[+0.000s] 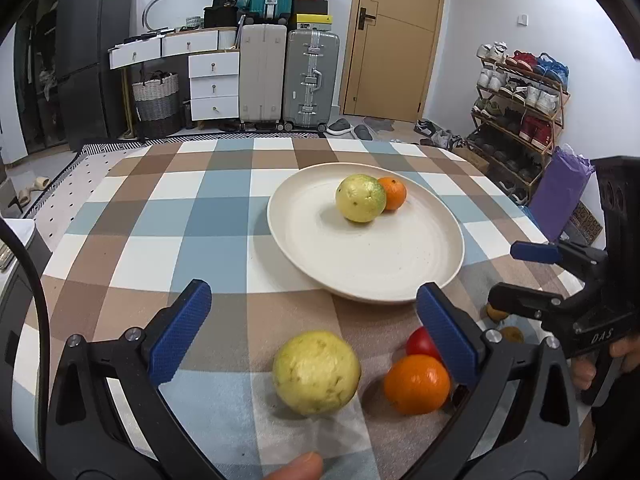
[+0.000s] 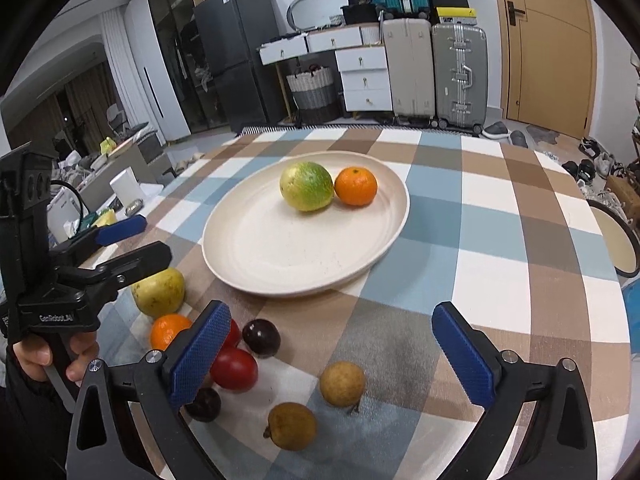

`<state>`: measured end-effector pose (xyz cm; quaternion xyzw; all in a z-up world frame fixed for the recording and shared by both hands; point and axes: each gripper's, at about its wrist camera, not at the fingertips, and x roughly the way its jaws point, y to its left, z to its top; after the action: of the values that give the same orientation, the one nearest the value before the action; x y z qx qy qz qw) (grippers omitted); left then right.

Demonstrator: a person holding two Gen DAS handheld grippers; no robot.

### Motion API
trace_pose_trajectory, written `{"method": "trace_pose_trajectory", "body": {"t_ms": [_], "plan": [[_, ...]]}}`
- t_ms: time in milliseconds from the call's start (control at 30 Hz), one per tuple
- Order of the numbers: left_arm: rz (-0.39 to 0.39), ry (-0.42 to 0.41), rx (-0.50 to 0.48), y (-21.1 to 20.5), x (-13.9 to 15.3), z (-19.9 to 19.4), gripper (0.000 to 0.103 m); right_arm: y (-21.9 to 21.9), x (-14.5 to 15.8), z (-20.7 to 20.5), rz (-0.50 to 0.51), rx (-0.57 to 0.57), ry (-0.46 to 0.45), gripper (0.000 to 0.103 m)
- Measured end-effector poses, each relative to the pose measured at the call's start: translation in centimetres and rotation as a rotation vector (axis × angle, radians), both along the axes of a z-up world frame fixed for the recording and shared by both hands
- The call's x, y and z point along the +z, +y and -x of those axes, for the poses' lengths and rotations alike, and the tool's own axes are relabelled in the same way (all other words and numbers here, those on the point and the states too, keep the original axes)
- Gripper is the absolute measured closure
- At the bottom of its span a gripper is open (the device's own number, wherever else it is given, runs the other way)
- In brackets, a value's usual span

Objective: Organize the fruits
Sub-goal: 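Grasp the pale yellow fruit with the left gripper while the right gripper reaches a brown fruit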

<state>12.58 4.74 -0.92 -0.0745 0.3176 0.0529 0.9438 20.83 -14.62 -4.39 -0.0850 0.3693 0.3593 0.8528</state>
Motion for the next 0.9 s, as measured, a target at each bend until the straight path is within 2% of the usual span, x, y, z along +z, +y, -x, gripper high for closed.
{"method": "trace_pose_trajectory", "body": {"t_ms": [167,367,667,900], "plan": [[0.0,0.002,0.014,0.6,-0.2,1.1,0.001,-0.1,-0.2,0.2,0.026,0.011,0.015,0.0],[0.036,0.017,0.012,1.6,-0.6,1.8,0.001,-0.9,-1.0,0.3,0.045,0.007,0.045,0.0],[0.017,0.043,-0.002,0.9,-1.1,1.5,0.001,-1.0,-1.5,0.0,0.064,0.023,0.095,0.002],[0.043,0.049,0.001,1.4,-1.3,1.4,0.001,-2.0,-1.4,-0.7,0.048,0.02,0.168,0.022]]}}
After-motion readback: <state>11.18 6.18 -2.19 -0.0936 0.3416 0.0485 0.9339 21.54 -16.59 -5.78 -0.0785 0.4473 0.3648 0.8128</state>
